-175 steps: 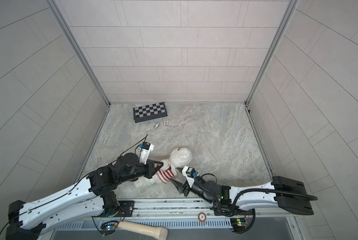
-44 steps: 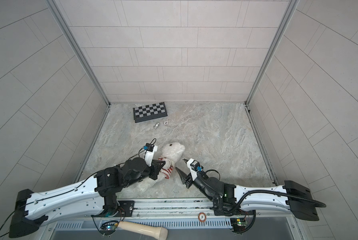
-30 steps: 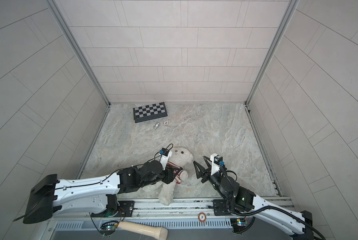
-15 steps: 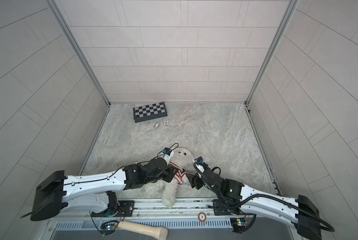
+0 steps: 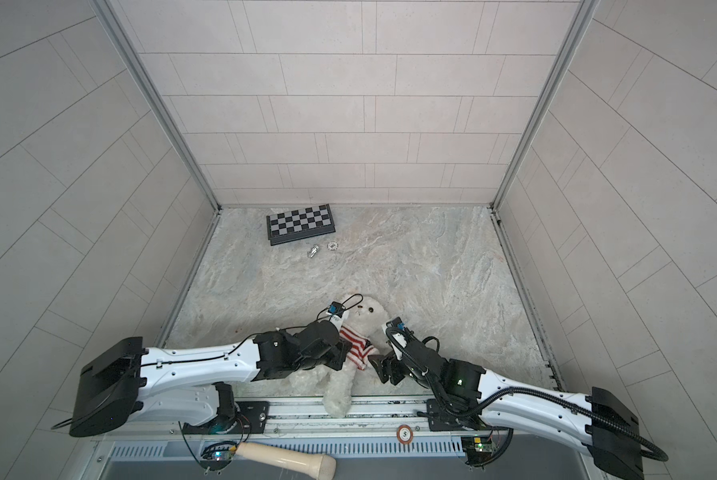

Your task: Dress the teddy bear

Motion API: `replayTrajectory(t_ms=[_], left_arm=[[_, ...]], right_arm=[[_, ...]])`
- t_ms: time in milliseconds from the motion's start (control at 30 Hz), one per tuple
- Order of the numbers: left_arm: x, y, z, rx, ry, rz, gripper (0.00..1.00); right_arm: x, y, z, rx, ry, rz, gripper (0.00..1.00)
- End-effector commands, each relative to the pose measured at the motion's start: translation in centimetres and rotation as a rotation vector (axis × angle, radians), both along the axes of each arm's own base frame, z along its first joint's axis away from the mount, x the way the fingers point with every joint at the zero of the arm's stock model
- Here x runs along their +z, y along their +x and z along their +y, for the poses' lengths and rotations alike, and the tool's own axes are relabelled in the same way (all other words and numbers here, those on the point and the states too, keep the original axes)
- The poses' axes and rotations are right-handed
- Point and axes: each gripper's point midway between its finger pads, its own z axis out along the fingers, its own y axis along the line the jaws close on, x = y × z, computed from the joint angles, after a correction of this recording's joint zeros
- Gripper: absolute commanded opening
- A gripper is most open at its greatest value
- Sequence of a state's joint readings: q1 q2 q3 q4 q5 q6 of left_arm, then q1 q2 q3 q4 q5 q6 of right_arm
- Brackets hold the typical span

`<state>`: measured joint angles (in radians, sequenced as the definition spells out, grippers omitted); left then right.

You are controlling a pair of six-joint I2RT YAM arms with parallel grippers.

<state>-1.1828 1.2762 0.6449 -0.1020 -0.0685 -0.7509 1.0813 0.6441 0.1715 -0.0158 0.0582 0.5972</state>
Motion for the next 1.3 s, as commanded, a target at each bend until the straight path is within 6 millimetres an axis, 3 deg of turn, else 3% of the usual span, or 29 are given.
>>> replayTrajectory(t_ms=[0, 167, 267, 567, 733, 900, 1033, 1200, 1267], left_arm=[[-0.9, -0.2, 0.7, 0.004, 0.039, 0.003, 0.14], [-0.7, -0.3, 0.4, 0.002, 0.021, 0.004, 0.13], [-0.7, -0.3, 0.4, 0.002, 0.016, 0.005, 0.12], [-0.8, -0.3, 0.7, 0.007, 0.012, 0.003, 0.10], [0.2, -0.3, 1.4, 0.013, 0.006, -0.019, 0.10], [1.4, -0.5, 2.2, 0.018, -0.007, -0.036, 0.21], [2.2, -1.4, 1.3, -0.023, -0.011, -0.029, 0.37], [1.9, -1.5, 0.9, 0.020, 0.026, -0.001, 0.46], [1.8, -1.2, 1.0, 0.046, 0.034, -0.005, 0.58]], right_arm=[[-0.8, -0.2, -0.4, -0.013, -0.012, 0.026, 0.78], [-1.2, -0.5, 0.4, 0.014, -0.010, 0.054, 0.80], [-1.4, -0.4, 0.7, 0.015, -0.014, 0.058, 0.74], [-1.1, 0.0, 0.9, 0.012, -0.022, 0.032, 0.37], [-0.6, -0.1, 0.9, 0.023, -0.015, 0.022, 0.16], [-0.2, -0.1, 1.1, 0.033, -0.001, 0.007, 0.05], [0.3, -0.1, 1.8, 0.054, 0.007, -0.006, 0.00], [0.7, 0.0, 2.4, 0.064, 0.011, -0.022, 0.00], [1.0, -0.1, 2.7, 0.072, 0.022, -0.030, 0.00]])
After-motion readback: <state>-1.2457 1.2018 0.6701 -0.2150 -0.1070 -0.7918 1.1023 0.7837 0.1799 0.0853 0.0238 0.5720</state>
